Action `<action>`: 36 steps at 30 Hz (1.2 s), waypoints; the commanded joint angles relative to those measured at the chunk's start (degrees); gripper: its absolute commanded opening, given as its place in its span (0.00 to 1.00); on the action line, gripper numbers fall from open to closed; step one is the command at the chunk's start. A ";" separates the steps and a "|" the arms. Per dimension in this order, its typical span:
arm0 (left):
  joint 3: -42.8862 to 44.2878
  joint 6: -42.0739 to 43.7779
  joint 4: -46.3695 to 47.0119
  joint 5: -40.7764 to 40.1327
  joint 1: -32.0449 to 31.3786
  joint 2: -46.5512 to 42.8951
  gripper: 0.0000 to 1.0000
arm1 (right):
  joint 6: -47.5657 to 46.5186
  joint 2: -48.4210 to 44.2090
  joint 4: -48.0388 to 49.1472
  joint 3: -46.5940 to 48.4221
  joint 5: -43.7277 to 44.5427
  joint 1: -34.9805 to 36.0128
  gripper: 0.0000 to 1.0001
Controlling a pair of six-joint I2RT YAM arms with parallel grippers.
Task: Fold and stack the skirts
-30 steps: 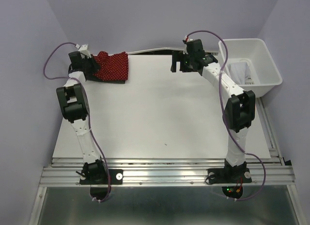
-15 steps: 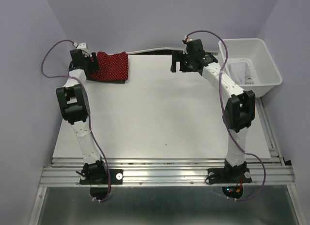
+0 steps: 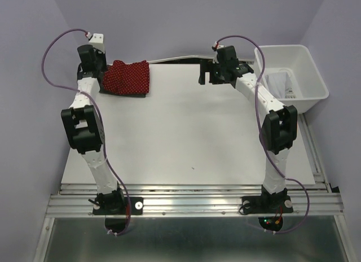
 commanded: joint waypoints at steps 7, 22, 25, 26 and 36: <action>14.49 -3.14 -8.21 4.63 -2.51 12.43 0.22 | -0.78 -1.45 1.33 -0.94 -0.56 -0.21 1.00; 27.79 -7.90 -15.53 -3.99 -0.05 24.68 0.32 | -2.27 -2.07 1.25 -1.81 1.20 -0.21 1.00; 24.80 -7.37 -12.72 -4.09 0.04 20.74 0.60 | -3.68 -2.86 1.33 -2.25 2.25 -0.21 1.00; 21.48 -6.67 -11.41 -3.65 0.04 17.33 0.66 | -4.12 -3.47 1.33 -2.52 3.21 -0.21 1.00; 10.47 -3.77 -0.42 -1.11 -0.31 -4.74 0.99 | -16.77 -12.87 9.06 -8.23 18.33 -0.21 1.00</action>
